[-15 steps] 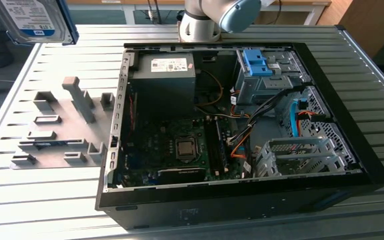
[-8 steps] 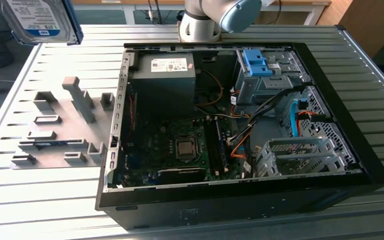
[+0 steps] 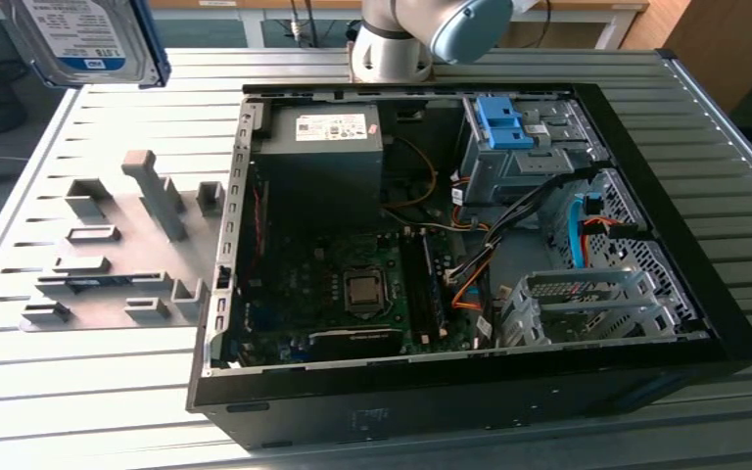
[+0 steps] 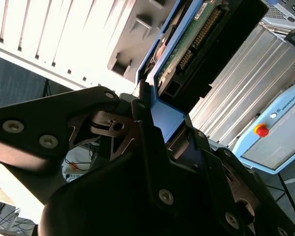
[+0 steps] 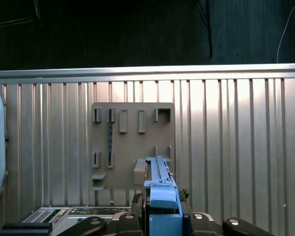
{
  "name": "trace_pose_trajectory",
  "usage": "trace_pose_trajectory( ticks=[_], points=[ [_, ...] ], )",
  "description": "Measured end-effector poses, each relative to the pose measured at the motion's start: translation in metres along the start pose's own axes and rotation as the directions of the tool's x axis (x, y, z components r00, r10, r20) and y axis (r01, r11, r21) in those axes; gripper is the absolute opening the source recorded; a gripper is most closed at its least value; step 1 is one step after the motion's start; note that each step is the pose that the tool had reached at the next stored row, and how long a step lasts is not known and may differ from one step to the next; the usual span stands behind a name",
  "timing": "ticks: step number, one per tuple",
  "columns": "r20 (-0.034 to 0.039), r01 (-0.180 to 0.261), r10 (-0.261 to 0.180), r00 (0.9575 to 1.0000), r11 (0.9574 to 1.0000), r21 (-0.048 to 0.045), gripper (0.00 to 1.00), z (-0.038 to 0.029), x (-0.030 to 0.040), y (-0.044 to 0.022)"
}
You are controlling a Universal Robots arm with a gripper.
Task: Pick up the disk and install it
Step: 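Pick up the disk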
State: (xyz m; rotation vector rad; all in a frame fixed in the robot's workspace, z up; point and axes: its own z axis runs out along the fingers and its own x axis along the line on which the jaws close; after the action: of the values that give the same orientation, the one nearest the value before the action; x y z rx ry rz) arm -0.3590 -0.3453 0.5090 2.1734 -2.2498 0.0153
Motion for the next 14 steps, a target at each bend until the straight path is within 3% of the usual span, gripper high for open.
trace_pose_trajectory(
  ticks=[14],
  points=[
    [0.0000,0.000,0.000,1.0000,1.0000,0.0000,0.36,0.0000,-0.0002,-0.0065]
  ],
)
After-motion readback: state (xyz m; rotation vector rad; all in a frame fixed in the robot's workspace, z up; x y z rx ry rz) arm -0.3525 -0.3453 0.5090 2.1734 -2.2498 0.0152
